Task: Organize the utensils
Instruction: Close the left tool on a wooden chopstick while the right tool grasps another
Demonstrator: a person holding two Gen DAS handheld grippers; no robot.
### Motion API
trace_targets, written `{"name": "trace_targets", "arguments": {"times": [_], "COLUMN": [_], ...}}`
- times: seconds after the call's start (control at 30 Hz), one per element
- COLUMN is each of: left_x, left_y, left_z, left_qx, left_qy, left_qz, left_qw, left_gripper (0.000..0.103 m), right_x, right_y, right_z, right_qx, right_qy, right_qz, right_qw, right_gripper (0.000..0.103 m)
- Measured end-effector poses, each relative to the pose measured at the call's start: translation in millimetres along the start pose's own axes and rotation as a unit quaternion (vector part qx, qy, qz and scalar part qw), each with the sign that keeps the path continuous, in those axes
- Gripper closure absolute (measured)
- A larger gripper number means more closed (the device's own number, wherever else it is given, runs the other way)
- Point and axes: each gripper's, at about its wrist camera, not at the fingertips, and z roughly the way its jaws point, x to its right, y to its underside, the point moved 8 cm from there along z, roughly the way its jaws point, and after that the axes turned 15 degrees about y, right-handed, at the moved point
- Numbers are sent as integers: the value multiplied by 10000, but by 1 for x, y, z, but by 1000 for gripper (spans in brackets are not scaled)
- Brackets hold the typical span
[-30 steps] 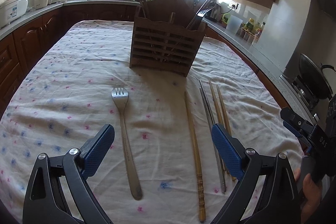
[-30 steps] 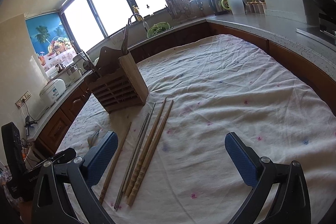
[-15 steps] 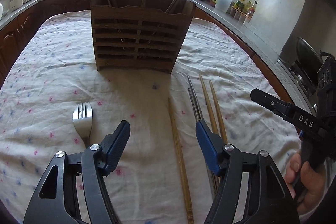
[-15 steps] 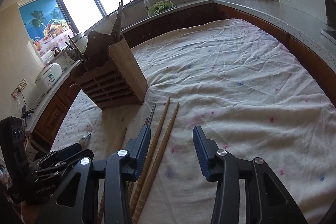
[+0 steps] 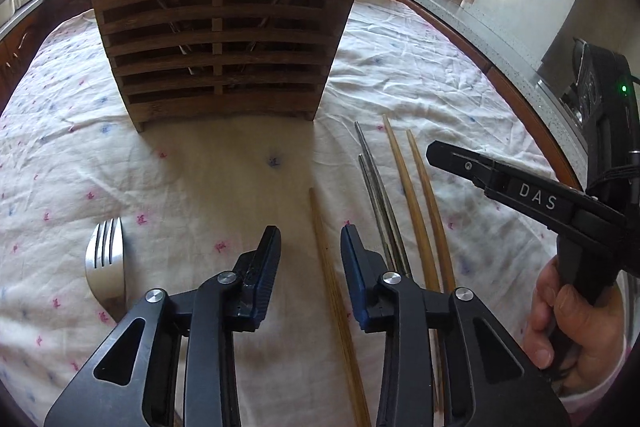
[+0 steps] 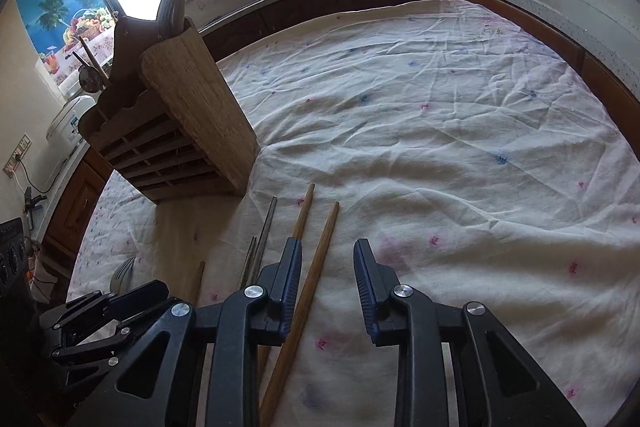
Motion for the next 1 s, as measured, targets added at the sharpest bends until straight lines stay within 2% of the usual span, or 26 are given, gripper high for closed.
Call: {"name": "trace_targets", "arguments": {"times": [0.07, 0.27, 0.37, 0.43, 0.47, 0.57, 0.73, 1.0], "left_x": [0, 2, 1, 2, 2, 3, 0, 5], "left_y": [-1, -9, -10, -11, -11, -12, -11, -13], "left_z": [4, 13, 15, 16, 16, 16, 11, -34], "left_qx": [-22, -114, -117, -110, -119, -120, -85, 371], "left_qy": [-27, -139, -271, -302, -327, -342, -154, 139], "left_qz": [64, 233, 384, 473, 515, 611, 426, 263], "left_qw": [10000, 9996, 9988, 9984, 9981, 9975, 9989, 9989], "left_gripper": [82, 85, 94, 96, 96, 97, 99, 99], "right_x": [-2, -11, -14, -17, -18, -17, -16, -14], "right_y": [-3, -11, -11, -9, -9, -9, -8, -6], "right_z": [6, 25, 26, 26, 25, 24, 18, -24], "right_qx": [-25, -60, -16, 67, 69, 65, 21, 241], "right_qy": [50, 325, 463, 605, 597, 527, 230, -203], "right_qz": [-59, -372, -529, -700, -716, -663, -441, -242], "right_qw": [10000, 9988, 9975, 9957, 9956, 9964, 9988, 9992], "right_gripper": [77, 81, 84, 87, 92, 94, 97, 98]}}
